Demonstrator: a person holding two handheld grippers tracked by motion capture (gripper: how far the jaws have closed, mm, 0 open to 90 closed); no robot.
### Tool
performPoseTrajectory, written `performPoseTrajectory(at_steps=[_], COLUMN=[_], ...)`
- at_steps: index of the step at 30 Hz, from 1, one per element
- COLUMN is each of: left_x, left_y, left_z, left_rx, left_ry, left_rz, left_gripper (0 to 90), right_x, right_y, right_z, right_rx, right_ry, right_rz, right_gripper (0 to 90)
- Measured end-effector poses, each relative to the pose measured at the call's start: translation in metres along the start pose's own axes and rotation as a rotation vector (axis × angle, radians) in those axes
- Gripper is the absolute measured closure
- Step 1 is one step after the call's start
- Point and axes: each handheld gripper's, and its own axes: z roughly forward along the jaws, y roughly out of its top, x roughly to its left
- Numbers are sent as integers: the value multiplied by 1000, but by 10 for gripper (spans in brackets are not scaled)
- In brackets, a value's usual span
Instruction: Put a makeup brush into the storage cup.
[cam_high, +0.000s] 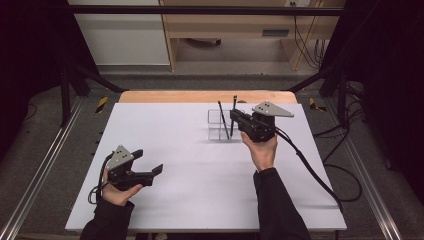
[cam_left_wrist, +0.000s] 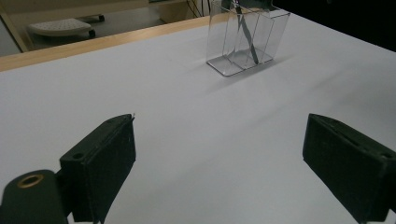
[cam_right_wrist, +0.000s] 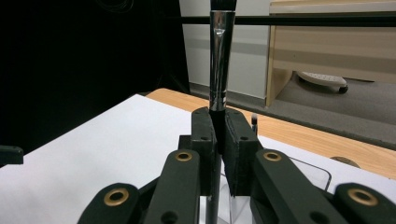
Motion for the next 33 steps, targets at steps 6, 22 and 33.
performPoseTrajectory(at_steps=[6, 22, 33], left_x=[1, 4, 5], left_y=[-1, -1, -1], left_z=[1, 0, 0], left_rx=[2, 5, 13], left_ry=[1, -1, 2], left_rz=[-2, -10, -2], left_gripper=[90, 91, 90], right_x=[-8, -24, -35], right_y=[3, 13, 16], right_z=[10, 31, 42], right_rx=[9, 14, 10], right_ry=[-17, -68, -97], right_rz=[11, 19, 36], right_gripper=[839, 839, 839])
